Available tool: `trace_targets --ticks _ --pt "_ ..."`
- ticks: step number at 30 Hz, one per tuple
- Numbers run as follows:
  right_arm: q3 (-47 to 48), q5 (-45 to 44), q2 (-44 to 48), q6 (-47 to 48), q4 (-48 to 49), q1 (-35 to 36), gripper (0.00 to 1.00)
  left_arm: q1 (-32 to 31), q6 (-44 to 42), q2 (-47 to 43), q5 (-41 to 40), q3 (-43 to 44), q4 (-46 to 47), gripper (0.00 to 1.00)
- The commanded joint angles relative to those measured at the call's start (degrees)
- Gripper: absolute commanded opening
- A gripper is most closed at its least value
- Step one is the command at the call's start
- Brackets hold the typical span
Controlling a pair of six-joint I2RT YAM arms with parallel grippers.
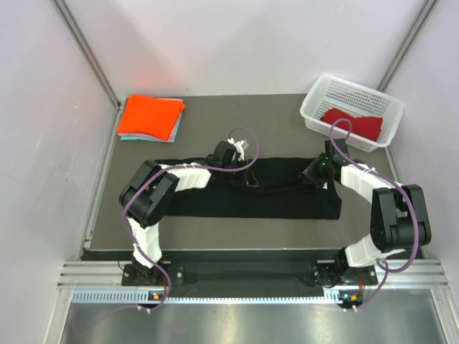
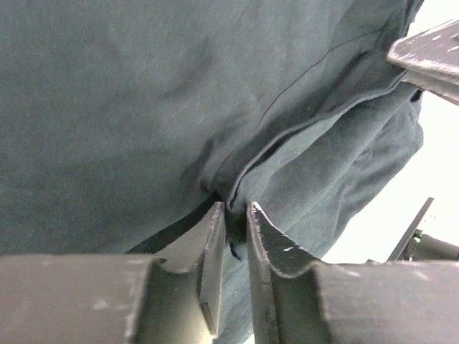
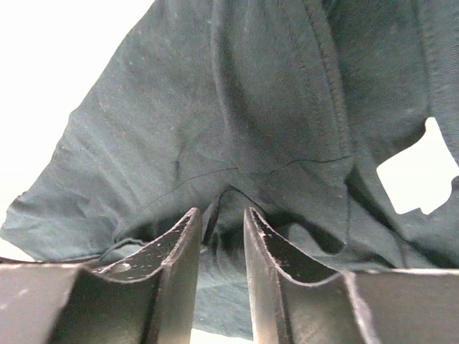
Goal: Fold and stack the t-shirts
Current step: Fold the tshirt
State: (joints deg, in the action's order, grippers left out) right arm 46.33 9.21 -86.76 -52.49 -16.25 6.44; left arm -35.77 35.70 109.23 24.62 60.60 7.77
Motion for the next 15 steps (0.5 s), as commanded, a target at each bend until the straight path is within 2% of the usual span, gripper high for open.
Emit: trace_targets --ticks 1,5,8,15 --pt "3.95 -3.49 3.7 2.83 -2.55 -0.9 0.32 -0.27 0.6 -3.23 0.87 -1.45 2.17 0.26" --pt "4.83 -6.13 6.86 5.98 -5.28 -0.81 0.33 -0.44 -1.77 -6.74 -1.94 -1.1 -0.73 0.27" --pt "5.35 -3.7 6.78 8.96 -5.46 -0.81 0.32 -0.44 -3.0 -7.02 -1.34 0.4 -2.23 0.28" --pt "14.39 -0.08 -1.65 18.46 -9.84 -0.72 0.32 -0.44 -3.1 -4.29 0.43 2.07 -2.06 0.27"
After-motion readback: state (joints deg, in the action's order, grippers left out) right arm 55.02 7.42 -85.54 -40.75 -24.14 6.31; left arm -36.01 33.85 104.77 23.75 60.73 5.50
